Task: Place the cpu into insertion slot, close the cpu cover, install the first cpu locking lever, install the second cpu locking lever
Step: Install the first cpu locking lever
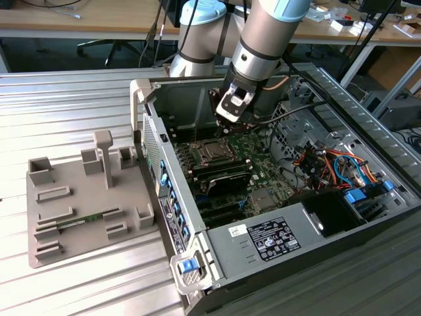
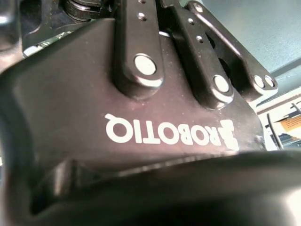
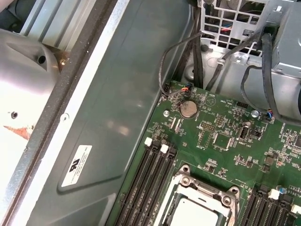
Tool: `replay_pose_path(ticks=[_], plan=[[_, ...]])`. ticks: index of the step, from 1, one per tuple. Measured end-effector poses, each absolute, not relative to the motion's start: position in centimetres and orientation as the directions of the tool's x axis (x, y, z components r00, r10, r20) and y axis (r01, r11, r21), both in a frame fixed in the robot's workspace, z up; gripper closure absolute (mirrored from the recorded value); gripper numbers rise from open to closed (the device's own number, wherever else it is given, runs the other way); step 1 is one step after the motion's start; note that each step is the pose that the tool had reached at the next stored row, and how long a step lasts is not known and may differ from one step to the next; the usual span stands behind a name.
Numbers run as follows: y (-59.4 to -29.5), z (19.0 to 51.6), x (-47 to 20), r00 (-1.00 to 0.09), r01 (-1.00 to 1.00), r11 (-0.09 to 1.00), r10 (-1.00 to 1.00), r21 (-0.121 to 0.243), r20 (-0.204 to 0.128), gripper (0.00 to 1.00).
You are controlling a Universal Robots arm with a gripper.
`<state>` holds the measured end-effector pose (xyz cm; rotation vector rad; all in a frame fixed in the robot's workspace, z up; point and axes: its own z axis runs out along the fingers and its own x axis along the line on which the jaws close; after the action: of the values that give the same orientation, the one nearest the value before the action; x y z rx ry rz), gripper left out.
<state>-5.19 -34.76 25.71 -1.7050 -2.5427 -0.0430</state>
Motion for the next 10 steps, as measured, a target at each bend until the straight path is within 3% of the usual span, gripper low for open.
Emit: replay_pose_path(ticks=[10], plan=[[-34.76,25.71,-5.19,-0.394,0.918,0.397,0.915,-0.021,0.082,0.89]])
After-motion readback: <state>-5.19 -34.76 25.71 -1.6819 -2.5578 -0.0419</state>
